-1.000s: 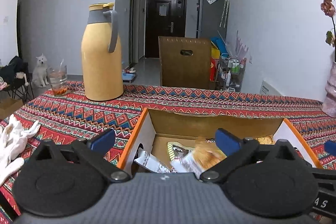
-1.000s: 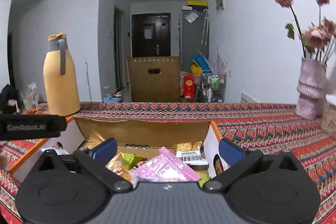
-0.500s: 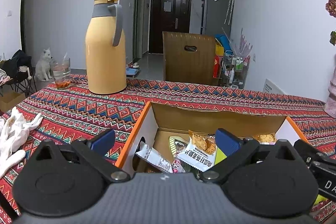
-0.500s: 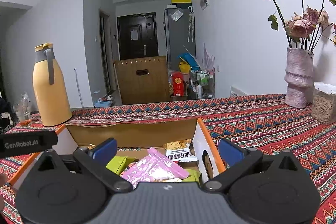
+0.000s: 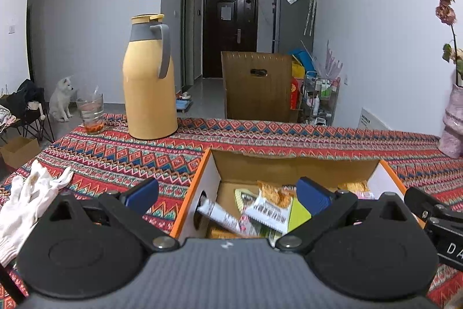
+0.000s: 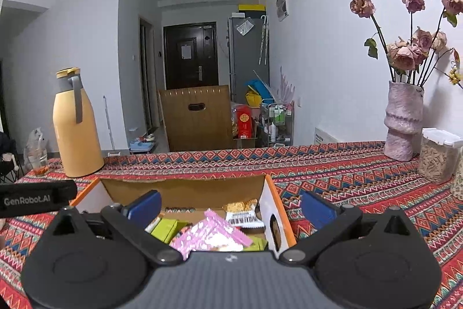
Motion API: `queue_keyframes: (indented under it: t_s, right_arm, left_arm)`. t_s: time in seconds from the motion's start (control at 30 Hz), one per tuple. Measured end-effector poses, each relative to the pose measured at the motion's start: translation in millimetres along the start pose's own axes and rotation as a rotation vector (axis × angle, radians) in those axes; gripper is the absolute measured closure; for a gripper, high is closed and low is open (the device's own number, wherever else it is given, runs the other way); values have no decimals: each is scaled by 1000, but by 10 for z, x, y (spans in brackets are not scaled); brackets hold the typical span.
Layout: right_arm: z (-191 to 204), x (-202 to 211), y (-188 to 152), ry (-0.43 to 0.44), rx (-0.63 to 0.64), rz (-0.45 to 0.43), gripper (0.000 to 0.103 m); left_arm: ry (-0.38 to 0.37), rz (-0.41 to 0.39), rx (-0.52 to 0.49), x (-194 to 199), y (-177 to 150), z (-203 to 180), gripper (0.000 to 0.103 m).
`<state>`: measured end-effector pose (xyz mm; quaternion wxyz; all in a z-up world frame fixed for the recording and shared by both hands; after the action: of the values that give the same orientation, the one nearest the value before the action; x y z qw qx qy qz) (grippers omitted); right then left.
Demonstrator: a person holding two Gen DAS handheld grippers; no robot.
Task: Organize snacks
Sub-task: 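Withdraw both grippers from the box back toward the loose packets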
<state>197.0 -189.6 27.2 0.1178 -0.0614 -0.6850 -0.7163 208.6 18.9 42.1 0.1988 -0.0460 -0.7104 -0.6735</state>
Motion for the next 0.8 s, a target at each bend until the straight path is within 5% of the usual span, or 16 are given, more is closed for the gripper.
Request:
queue_keyframes:
  t_s: [0.43,0.8]
  right_arm:
    - [-77,465,-426,18,38,98,0]
    - [-96,415,-830,-11,40,226,0]
  left_arm:
    - [-8,102,-44,342,-468,184,0]
    - [-10,148,-55,260,-889,233,0]
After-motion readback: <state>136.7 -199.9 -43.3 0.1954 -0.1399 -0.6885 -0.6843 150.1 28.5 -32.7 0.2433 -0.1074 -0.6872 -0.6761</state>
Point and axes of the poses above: each gripper's, at about its wrist camera, not at the fingertips, and x roughly against the way its jaws point, z to its left, y to its top, the point moved 1 cm from there along -x, roughly the way its jaws point, and after that the axes turned 6 degrees about -z, right-handed, at the moved point
